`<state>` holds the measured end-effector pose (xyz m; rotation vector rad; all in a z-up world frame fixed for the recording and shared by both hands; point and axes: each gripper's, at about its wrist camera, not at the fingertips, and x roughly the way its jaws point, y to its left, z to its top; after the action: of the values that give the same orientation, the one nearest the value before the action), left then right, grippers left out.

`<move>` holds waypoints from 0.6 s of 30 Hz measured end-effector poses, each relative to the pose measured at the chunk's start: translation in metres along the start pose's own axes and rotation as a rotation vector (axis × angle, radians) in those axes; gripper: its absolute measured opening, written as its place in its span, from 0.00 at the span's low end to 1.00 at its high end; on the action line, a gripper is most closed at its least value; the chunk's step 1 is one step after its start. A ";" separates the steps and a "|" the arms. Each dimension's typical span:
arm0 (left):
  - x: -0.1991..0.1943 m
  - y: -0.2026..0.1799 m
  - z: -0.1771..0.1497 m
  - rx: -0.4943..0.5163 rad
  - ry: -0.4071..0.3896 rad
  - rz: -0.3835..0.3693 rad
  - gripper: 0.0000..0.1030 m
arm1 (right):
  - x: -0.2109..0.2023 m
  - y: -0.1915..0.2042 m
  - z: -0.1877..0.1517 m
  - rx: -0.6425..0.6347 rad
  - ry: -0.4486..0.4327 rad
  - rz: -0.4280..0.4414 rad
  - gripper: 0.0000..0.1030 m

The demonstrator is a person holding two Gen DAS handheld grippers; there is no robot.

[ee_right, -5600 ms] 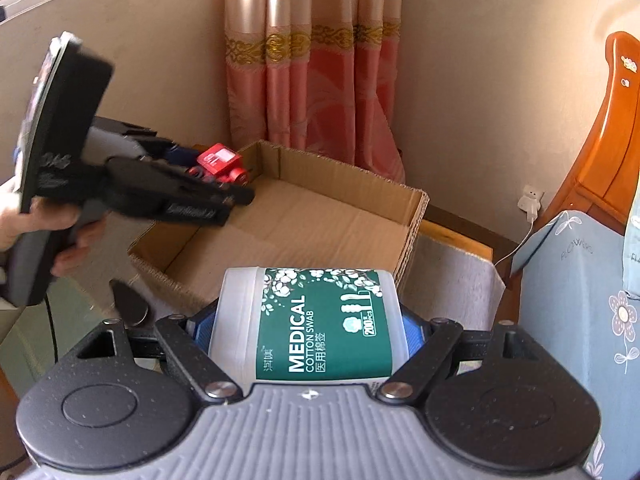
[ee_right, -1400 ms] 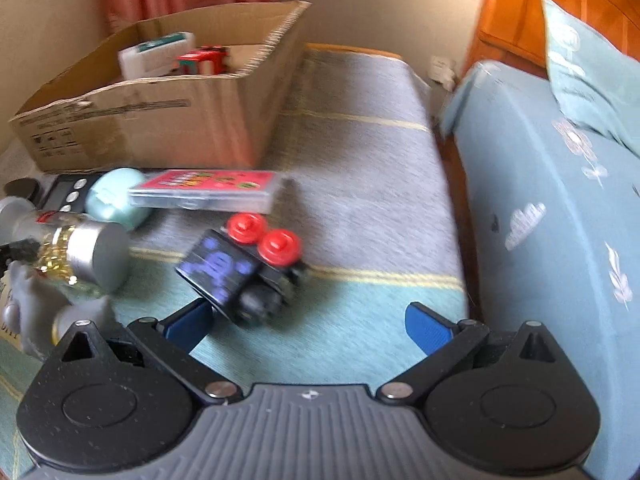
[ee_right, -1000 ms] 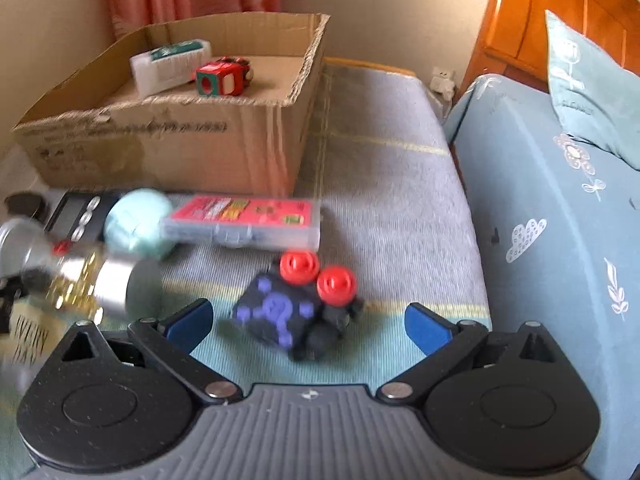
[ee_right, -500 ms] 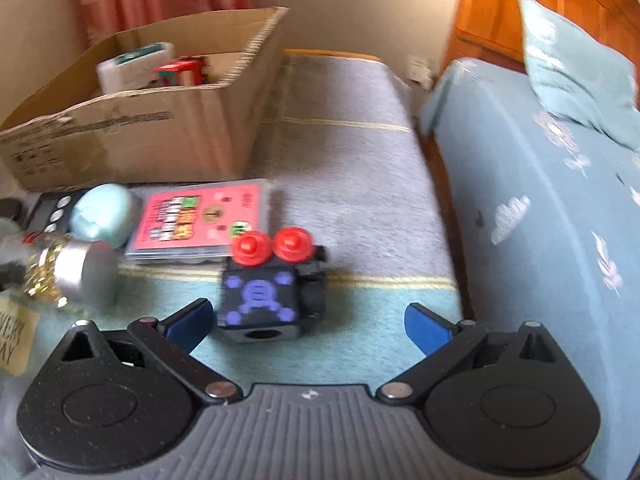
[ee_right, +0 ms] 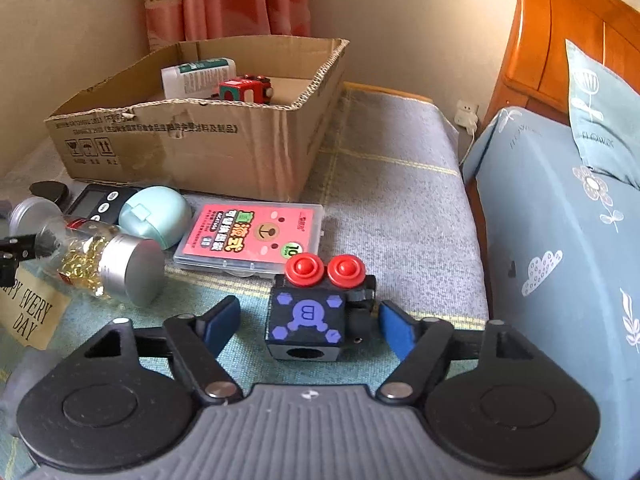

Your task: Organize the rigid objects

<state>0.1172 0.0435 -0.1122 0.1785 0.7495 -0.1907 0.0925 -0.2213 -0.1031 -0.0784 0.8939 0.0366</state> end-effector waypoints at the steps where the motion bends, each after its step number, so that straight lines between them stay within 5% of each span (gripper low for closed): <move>1: -0.001 0.000 0.001 0.002 -0.002 0.001 0.99 | 0.000 0.001 0.000 -0.002 -0.002 0.001 0.74; 18: 0.005 0.013 0.009 -0.104 0.051 -0.061 0.87 | 0.001 0.002 0.005 -0.014 0.006 -0.012 0.65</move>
<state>0.1298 0.0533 -0.1081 0.0617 0.8145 -0.2054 0.0966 -0.2190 -0.1010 -0.0970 0.8994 0.0311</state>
